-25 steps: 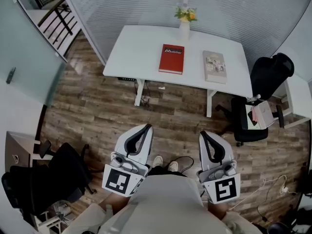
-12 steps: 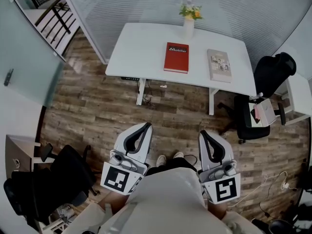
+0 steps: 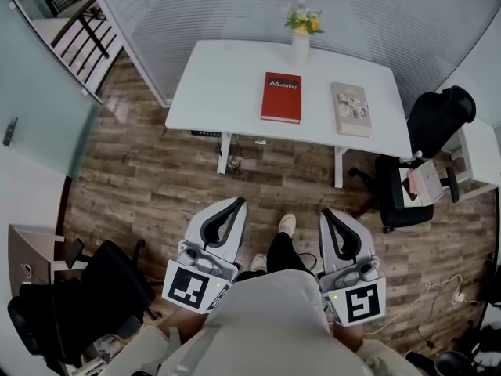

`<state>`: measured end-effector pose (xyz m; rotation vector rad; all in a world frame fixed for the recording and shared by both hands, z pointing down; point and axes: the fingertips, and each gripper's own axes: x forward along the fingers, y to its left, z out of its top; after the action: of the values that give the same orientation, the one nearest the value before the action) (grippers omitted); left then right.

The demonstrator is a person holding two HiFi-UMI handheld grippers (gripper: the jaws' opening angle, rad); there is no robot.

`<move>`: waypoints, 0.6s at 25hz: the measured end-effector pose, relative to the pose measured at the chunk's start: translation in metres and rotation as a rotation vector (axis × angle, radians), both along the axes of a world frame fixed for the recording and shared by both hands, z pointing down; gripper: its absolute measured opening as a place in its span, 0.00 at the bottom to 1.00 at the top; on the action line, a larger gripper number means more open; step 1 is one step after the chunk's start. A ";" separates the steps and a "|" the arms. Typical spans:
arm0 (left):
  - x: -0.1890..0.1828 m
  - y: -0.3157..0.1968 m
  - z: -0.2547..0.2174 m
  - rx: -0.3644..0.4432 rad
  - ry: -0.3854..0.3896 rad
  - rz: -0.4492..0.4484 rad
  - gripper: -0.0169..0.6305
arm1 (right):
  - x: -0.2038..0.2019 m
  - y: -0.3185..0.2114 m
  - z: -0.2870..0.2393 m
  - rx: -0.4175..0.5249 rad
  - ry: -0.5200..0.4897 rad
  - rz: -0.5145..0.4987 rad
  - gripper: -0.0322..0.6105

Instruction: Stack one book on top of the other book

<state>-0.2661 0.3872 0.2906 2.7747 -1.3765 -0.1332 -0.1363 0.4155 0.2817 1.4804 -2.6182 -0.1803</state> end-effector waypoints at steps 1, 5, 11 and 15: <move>0.001 -0.005 0.000 0.000 0.000 0.001 0.03 | 0.001 -0.005 0.000 0.001 0.000 -0.001 0.06; 0.009 -0.025 0.000 -0.002 -0.002 0.004 0.03 | 0.009 -0.026 0.000 0.003 -0.002 0.002 0.06; 0.024 -0.059 0.001 -0.002 -0.005 0.001 0.03 | 0.023 -0.061 0.004 -0.001 -0.016 -0.007 0.06; 0.037 -0.085 0.002 -0.002 -0.010 -0.003 0.03 | 0.036 -0.089 0.007 -0.006 -0.020 -0.012 0.06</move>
<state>-0.2294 0.3019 0.2922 2.7756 -1.3818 -0.1175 -0.1003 0.3270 0.2883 1.4728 -2.6411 -0.1591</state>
